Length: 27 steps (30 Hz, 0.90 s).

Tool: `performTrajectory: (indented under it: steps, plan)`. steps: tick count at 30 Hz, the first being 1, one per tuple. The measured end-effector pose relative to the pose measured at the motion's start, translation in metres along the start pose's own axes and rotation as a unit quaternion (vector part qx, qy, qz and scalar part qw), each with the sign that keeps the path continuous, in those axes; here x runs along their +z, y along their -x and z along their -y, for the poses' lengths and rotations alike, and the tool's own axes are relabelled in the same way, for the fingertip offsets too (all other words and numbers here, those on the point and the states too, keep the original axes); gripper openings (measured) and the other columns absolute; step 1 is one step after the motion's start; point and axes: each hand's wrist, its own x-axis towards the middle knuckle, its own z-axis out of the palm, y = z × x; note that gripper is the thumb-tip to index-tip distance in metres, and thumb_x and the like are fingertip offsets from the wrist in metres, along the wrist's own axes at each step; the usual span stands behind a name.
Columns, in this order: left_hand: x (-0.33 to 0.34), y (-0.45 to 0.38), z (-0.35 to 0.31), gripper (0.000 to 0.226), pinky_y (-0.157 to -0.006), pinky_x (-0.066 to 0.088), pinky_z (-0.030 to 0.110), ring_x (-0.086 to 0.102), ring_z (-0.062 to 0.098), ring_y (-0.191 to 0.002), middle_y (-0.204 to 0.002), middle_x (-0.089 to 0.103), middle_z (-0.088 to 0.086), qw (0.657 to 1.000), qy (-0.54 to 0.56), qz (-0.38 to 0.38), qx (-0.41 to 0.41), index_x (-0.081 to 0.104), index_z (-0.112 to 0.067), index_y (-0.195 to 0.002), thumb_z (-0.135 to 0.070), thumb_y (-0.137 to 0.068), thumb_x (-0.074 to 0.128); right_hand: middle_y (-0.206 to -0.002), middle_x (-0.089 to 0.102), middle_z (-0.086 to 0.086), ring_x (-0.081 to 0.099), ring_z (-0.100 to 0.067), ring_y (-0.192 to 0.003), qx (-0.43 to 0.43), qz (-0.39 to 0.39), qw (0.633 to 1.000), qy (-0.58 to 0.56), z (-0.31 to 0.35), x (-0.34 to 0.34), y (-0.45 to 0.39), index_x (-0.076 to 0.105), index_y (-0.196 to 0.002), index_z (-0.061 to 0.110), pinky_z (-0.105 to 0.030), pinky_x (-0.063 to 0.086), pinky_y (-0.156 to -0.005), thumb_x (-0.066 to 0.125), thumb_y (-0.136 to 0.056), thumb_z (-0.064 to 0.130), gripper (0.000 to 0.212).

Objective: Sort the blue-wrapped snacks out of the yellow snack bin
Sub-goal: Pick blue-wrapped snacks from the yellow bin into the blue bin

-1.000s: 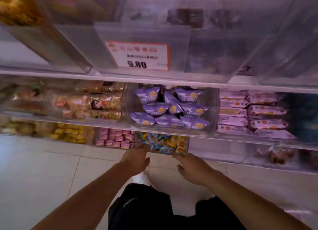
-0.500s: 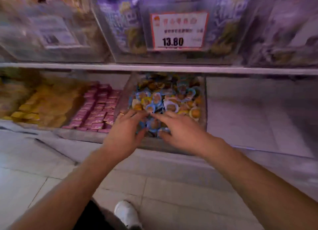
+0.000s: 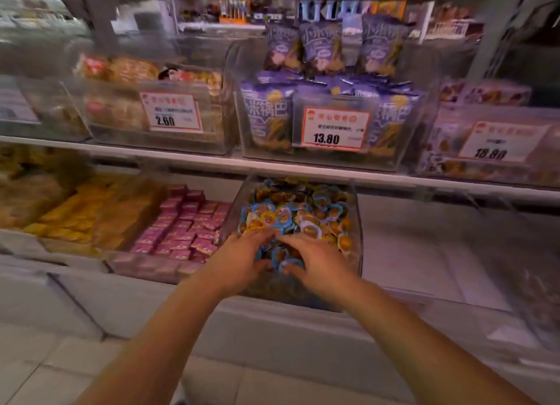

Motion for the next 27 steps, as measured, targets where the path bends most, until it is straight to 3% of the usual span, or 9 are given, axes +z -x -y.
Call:
performTrajectory:
  steps: [4,8,11,13,16,20,22,25,27]
  plan:
    - [0.001,0.002,0.009,0.057,-0.092,0.045,0.028,0.06,0.017,-0.113,-0.129,0.064,-0.011,0.998,0.044,-0.036,0.019,0.055,-0.038,-0.136,-0.027,-0.084,0.073,-0.111,0.062,0.015,0.058,-0.011,-0.104,-0.023,-0.017,0.999,-0.045,-0.006,0.004,0.0,0.058,-0.126,0.038,-0.029,0.049,-0.083,0.073,-0.082,0.043,0.046]
    - [-0.007,-0.003,0.016,0.03,-0.073,0.04,0.013,0.066,0.011,-0.094,-0.098,0.071,-0.016,0.995,0.063,-0.059,0.05,0.07,-0.028,-0.109,-0.015,-0.083,0.073,-0.081,0.053,0.021,0.05,0.003,-0.076,0.008,-0.034,0.996,-0.086,-0.007,0.004,-0.003,0.053,-0.099,0.039,-0.013,0.034,-0.058,0.077,-0.077,0.044,0.033]
    - [-0.005,-0.008,0.01,0.025,-0.068,0.039,0.003,0.062,-0.011,-0.08,-0.081,0.065,-0.033,0.973,0.17,-0.152,-0.024,0.071,-0.031,-0.102,-0.015,-0.083,0.074,-0.081,0.059,0.016,0.051,0.009,-0.07,0.044,-0.069,0.988,-0.131,-0.008,-0.007,-0.01,0.056,-0.085,0.036,-0.01,0.034,-0.056,0.08,-0.079,0.035,0.024]
    - [-0.003,-0.017,0.005,0.024,-0.066,0.047,0.012,0.065,-0.01,-0.077,-0.082,0.069,-0.028,0.949,0.248,-0.178,-0.077,0.07,-0.034,-0.106,-0.019,-0.087,0.071,-0.089,0.066,0.021,0.051,0.012,-0.067,0.082,-0.105,0.977,-0.164,-0.014,-0.021,-0.013,0.059,-0.083,0.033,-0.009,0.033,-0.058,0.08,-0.079,0.031,0.022]
    - [0.0,-0.028,-0.006,0.026,-0.065,0.047,0.013,0.067,-0.005,-0.079,-0.082,0.073,-0.016,0.941,0.287,-0.155,-0.09,0.069,-0.029,-0.113,-0.019,-0.089,0.068,-0.067,0.063,0.023,0.054,0.002,-0.053,0.121,-0.151,0.953,-0.235,-0.019,-0.041,-0.008,0.061,-0.089,0.038,-0.011,0.037,-0.045,0.081,-0.08,0.029,0.024]
    - [0.007,-0.037,-0.021,0.029,-0.079,0.049,0.02,0.067,0.008,-0.095,-0.103,0.072,-0.009,0.974,0.166,-0.132,-0.08,0.069,-0.025,-0.119,-0.018,-0.09,0.066,-0.069,0.061,0.021,0.056,-0.008,-0.054,0.098,-0.205,0.96,-0.167,-0.024,-0.07,0.014,0.06,-0.09,0.041,-0.014,0.039,-0.046,0.077,-0.079,0.039,0.021]
    - [0.006,-0.039,-0.027,0.03,-0.079,0.043,0.009,0.067,0.012,-0.097,-0.108,0.072,-0.005,0.975,0.145,-0.157,-0.069,0.069,-0.024,-0.119,-0.019,-0.09,0.068,-0.065,0.064,0.011,0.057,-0.011,-0.046,0.137,-0.243,0.937,-0.21,-0.045,-0.082,0.035,0.063,-0.088,0.039,-0.025,0.047,-0.043,0.081,-0.079,0.029,0.022]
    - [0.003,-0.039,-0.047,0.026,-0.075,0.035,0.0,0.064,0.005,-0.092,-0.101,0.07,-0.012,0.965,0.162,-0.206,-0.027,0.07,-0.027,-0.112,-0.021,-0.087,0.072,-0.07,0.066,-0.002,0.055,-0.016,-0.036,0.255,-0.264,0.882,-0.295,-0.087,-0.09,0.066,0.066,-0.086,0.02,-0.025,0.045,-0.035,0.078,-0.081,0.006,0.019]
    - [0.008,-0.043,-0.07,0.027,-0.075,0.038,-0.001,0.062,-0.006,-0.09,-0.096,0.069,-0.024,0.95,0.239,-0.199,0.002,0.068,-0.037,-0.109,-0.023,-0.087,0.073,-0.085,0.064,-0.023,0.055,-0.018,-0.038,0.312,-0.226,0.849,-0.362,-0.104,-0.089,0.077,0.064,-0.093,0.001,-0.027,0.049,-0.037,0.072,-0.085,-0.001,0.012]
